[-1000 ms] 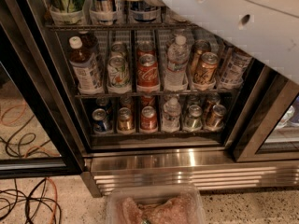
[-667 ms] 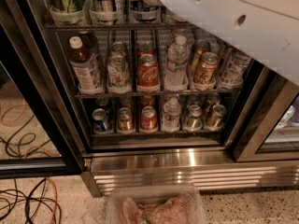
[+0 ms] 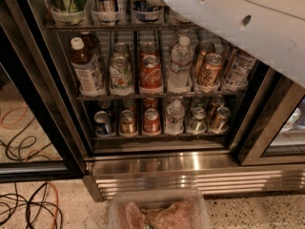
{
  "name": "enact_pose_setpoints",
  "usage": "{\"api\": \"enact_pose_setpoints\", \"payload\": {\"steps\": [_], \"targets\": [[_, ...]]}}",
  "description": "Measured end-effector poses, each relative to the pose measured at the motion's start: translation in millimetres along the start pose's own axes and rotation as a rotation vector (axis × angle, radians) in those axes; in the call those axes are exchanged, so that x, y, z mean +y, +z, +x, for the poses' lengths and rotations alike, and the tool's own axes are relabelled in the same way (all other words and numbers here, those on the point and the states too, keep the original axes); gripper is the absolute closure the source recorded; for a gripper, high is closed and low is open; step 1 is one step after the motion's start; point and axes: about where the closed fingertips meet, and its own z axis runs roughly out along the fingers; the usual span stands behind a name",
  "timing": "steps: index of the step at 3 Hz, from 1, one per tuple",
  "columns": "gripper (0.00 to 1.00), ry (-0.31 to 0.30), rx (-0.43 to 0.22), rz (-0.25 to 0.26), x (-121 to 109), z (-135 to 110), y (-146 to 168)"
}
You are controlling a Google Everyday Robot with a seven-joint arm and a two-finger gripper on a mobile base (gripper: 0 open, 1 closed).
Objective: Pick pepsi can from top shelf of fridge
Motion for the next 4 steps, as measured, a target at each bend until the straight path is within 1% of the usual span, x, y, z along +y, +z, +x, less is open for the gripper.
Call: {"api": "enact_pose_setpoints", "payload": {"steps": [1,2,4], "targets": [[1.00,0.035,0.001,-0.026,0,-4,-9],[1.00,0.055,0.003,-0.035,-3,-9,-18],[1.00,0.088,0.023,-0.055,-3,-10,-27]]}}
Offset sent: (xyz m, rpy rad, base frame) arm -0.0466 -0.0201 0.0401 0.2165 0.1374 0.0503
